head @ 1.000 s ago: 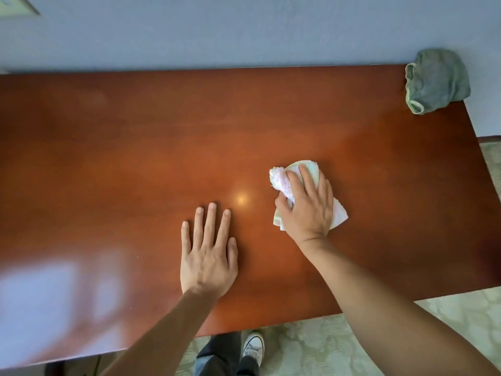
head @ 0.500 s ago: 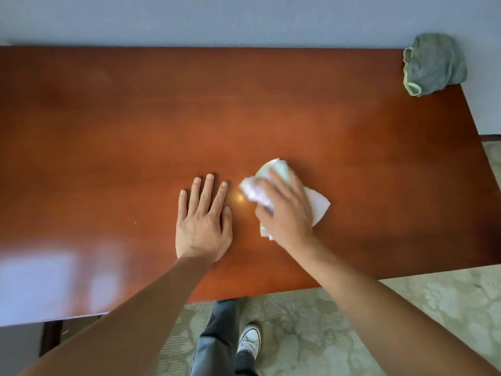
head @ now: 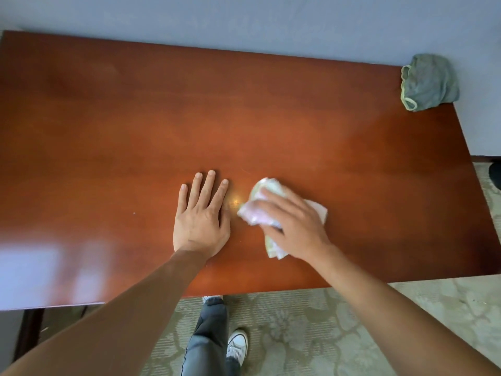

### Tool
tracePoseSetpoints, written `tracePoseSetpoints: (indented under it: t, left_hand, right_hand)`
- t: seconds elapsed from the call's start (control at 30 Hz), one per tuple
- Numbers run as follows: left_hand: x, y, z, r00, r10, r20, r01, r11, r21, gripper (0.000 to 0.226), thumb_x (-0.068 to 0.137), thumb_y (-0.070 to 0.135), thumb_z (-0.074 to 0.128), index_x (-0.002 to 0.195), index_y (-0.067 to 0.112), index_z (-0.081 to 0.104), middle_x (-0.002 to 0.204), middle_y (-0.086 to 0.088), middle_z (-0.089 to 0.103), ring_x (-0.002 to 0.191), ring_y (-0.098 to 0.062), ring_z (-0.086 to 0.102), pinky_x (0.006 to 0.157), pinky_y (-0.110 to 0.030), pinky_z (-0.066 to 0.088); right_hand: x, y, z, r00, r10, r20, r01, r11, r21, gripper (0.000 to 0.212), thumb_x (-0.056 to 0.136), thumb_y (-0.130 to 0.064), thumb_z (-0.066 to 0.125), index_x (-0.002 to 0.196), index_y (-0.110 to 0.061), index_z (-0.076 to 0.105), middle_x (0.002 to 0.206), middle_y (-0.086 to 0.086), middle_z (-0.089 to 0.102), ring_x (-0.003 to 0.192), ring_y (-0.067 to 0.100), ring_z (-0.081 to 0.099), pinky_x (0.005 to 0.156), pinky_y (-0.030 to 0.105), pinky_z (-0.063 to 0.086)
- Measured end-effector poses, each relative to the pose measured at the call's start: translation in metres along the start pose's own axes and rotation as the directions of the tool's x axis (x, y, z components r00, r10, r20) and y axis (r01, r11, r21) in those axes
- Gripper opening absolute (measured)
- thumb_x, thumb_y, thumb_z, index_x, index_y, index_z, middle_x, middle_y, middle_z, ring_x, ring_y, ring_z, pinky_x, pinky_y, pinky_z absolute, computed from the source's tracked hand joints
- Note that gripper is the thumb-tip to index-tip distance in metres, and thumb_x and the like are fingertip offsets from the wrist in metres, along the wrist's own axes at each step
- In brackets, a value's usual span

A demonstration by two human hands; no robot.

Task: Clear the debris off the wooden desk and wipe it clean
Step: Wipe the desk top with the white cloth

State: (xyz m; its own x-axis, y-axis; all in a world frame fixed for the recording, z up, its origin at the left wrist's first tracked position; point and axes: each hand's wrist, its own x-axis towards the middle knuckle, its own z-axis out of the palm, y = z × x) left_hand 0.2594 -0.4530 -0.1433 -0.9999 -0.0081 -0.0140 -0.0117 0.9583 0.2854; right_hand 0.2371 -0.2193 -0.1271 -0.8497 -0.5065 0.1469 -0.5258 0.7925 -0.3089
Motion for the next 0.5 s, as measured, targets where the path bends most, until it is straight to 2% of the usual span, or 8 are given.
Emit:
tracePoseSetpoints:
  t: [0.07, 0.13, 0.27, 0.33, 0.4, 0.43, 0.47, 0.5]
  left_hand:
    - [0.002, 0.001, 0.001, 1.0, -0.009, -0.002, 0.009, 1.0, 0.01, 0.06, 0.103, 0.041, 0.027, 0.162, 0.029, 0.034, 0.172, -0.001, 0.019, 0.161, -0.024, 0.007, 0.129, -0.051, 0.007]
    - [0.001, 0.0, 0.001, 1.0, -0.008, -0.001, 0.008, 1.0, 0.013, 0.06, 0.103, 0.041, 0.027, 0.162, 0.029, 0.034, 0.172, -0.001, 0.019, 0.161, -0.024, 0.007, 0.129, -0.051, 0.007]
    - [0.0, 0.0, 0.0, 1.0, 0.001, -0.007, -0.001, 1.0, -0.01, 0.059, 0.103, 0.039, 0.029, 0.161, 0.027, 0.035, 0.172, -0.001, 0.019, 0.161, -0.024, 0.007, 0.129, -0.051, 0.007]
    - [0.0, 0.001, -0.001, 1.0, -0.001, 0.001, 0.001, 1.0, -0.004, 0.06, 0.103, 0.04, 0.029, 0.162, 0.028, 0.034, 0.172, -0.001, 0.018, 0.161, -0.023, 0.006, 0.13, -0.05, 0.007]
    - [0.001, 0.0, -0.001, 1.0, -0.004, 0.001, 0.004, 1.0, 0.011, 0.06, 0.103, 0.039, 0.03, 0.161, 0.028, 0.034, 0.172, -0.001, 0.018, 0.161, -0.024, 0.006, 0.13, -0.05, 0.007]
    - [0.001, 0.0, 0.0, 1.0, -0.005, 0.002, 0.005, 1.0, 0.013, 0.06, 0.103, 0.039, 0.031, 0.161, 0.028, 0.035, 0.172, -0.001, 0.019, 0.161, -0.024, 0.007, 0.13, -0.051, 0.007]
    - [0.001, 0.0, 0.0, 1.0, -0.008, 0.001, 0.008, 1.0, 0.012, 0.06, 0.103, 0.039, 0.031, 0.161, 0.028, 0.035, 0.172, -0.001, 0.019, 0.161, -0.024, 0.007, 0.129, -0.051, 0.007]
    - [0.0, 0.0, 0.0, 1.0, -0.01, -0.003, 0.01, 1.0, 0.007, 0.06, 0.103, 0.039, 0.031, 0.161, 0.028, 0.036, 0.172, -0.001, 0.02, 0.161, -0.024, 0.008, 0.129, -0.051, 0.007]
  right_hand:
    - [0.0, 0.007, -0.002, 0.947, 0.298, -0.121, -0.3, 0.954, 0.007, 0.042, 0.092, -0.028, 0.067, 0.134, -0.023, 0.067, 0.15, -0.003, 0.057, 0.143, 0.034, 0.046, 0.108, 0.047, 0.048]
    - [-0.009, -0.026, 0.012, 0.899, 0.402, -0.173, -0.4, 0.915, 0.045, 0.044, 0.093, -0.026, 0.065, 0.136, -0.019, 0.066, 0.152, 0.001, 0.056, 0.146, 0.037, 0.042, 0.114, 0.049, 0.043]
    - [-0.043, -0.069, 0.023, 0.998, -0.006, -0.055, 0.01, 0.998, 0.058, 0.038, 0.099, -0.027, 0.066, 0.134, -0.011, 0.068, 0.152, 0.003, 0.056, 0.142, 0.038, 0.048, 0.116, 0.046, 0.042]
    - [-0.045, -0.047, 0.018, 0.997, -0.051, -0.057, 0.051, 0.999, 0.001, 0.036, 0.102, -0.031, 0.063, 0.133, -0.014, 0.069, 0.151, 0.001, 0.057, 0.141, 0.034, 0.051, 0.113, 0.045, 0.046]
    - [-0.043, -0.031, 0.018, 0.968, 0.195, -0.155, -0.203, 0.979, -0.036, 0.04, 0.1, -0.031, 0.064, 0.137, -0.017, 0.067, 0.15, -0.001, 0.059, 0.14, 0.034, 0.052, 0.109, 0.045, 0.049]
    - [-0.043, -0.038, 0.02, 0.907, 0.36, -0.218, -0.372, 0.928, -0.013, 0.043, 0.098, -0.03, 0.065, 0.139, -0.016, 0.066, 0.15, -0.001, 0.059, 0.14, 0.035, 0.052, 0.107, 0.047, 0.051]
    - [-0.045, -0.054, 0.026, 0.854, 0.456, -0.252, -0.465, 0.885, 0.023, 0.045, 0.096, -0.029, 0.066, 0.139, -0.015, 0.066, 0.15, 0.0, 0.059, 0.14, 0.037, 0.051, 0.107, 0.048, 0.05]
    - [-0.049, -0.073, 0.034, 0.856, 0.45, -0.253, -0.456, 0.889, 0.039, 0.046, 0.095, -0.028, 0.066, 0.139, -0.014, 0.066, 0.15, 0.001, 0.059, 0.142, 0.038, 0.049, 0.11, 0.048, 0.049]
